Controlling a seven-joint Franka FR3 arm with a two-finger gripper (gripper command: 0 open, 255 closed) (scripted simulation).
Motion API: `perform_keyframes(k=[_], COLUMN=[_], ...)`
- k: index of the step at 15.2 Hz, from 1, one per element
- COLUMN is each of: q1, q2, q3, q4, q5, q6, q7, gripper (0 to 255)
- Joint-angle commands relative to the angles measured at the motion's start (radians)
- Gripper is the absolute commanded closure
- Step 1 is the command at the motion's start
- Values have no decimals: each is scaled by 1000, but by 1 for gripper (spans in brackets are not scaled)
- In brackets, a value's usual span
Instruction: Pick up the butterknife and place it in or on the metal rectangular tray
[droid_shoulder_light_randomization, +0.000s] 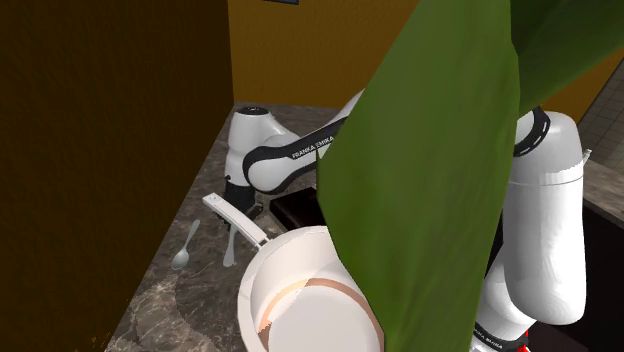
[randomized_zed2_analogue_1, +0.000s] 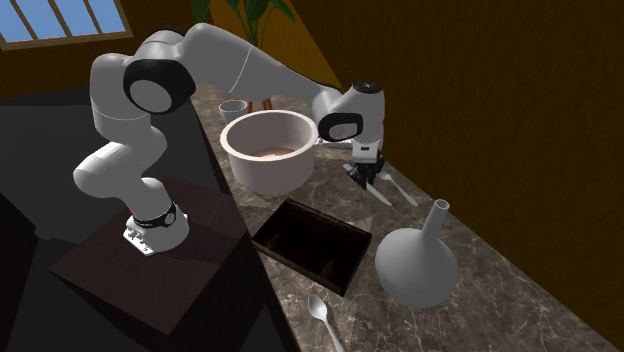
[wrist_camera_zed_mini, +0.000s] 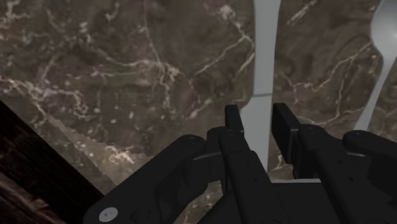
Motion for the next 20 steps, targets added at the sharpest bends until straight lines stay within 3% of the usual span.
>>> perform_keyframes(k=[1,11,20], q1=[-3,-11,-180], q2=[-13,-65,-327], q3=[4,17,6], q4=[10,64,-262], q5=[6,30,185], q6=[-23,-126,-55], q7=[-3,-13,-245], gripper=[255,255,255])
